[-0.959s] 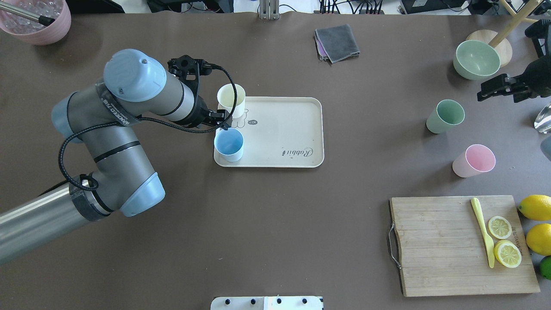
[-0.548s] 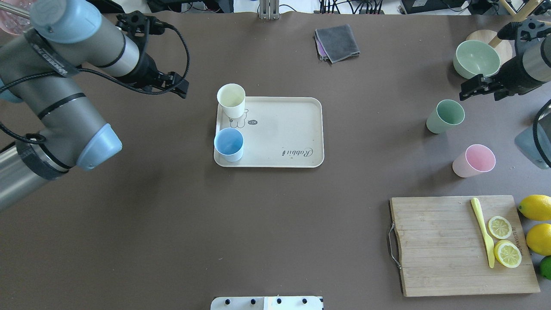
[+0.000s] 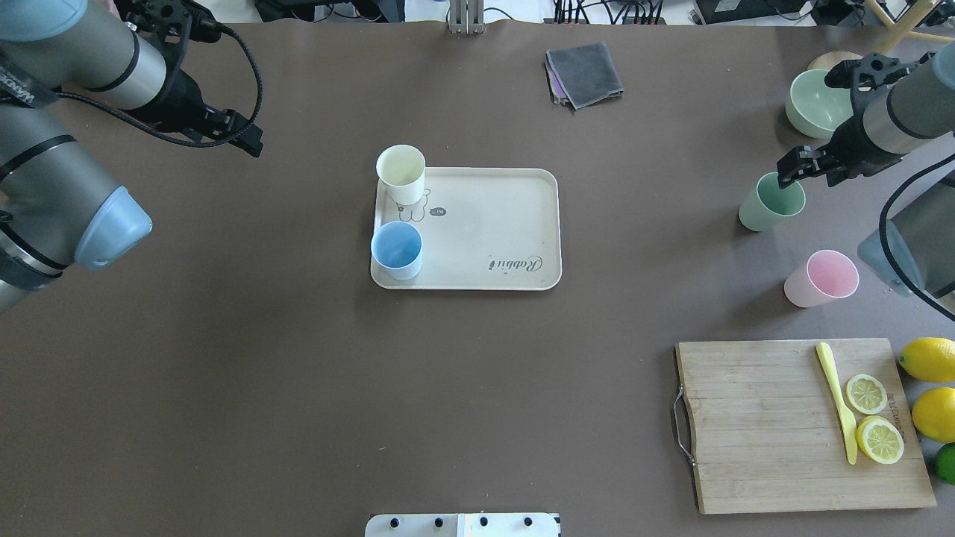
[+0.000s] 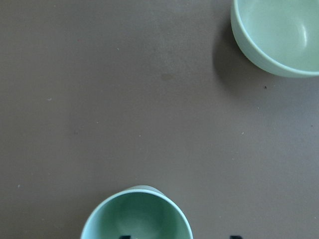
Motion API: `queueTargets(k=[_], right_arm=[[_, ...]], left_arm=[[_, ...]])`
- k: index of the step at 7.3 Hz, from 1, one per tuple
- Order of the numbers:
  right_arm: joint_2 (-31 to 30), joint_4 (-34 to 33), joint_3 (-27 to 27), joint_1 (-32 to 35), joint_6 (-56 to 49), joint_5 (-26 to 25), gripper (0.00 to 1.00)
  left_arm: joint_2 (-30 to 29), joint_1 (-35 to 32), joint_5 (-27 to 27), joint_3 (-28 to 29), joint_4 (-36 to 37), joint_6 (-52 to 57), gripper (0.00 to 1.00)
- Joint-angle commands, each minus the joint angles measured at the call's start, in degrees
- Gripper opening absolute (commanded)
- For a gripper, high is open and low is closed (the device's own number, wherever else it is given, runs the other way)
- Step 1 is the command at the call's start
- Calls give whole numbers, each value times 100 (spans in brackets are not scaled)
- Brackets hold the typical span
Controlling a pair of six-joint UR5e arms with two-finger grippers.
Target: Place all cups on tray
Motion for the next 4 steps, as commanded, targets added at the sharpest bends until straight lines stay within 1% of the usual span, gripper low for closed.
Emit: queueTargets(k=[1, 2, 3, 4], right_arm=[[-51, 16, -76, -88, 7, -52, 41], [-51, 16, -76, -132, 24, -61, 16], [-42, 7, -76, -142, 24, -52, 0], [-34, 7, -59, -142, 50, -52, 0]], left_arm=[[6, -1, 33, 11, 4, 18, 98], [6, -1, 33, 11, 4, 18, 98], [6, -10, 33, 11, -4, 9, 98], [6, -10, 33, 3, 4, 9, 98]])
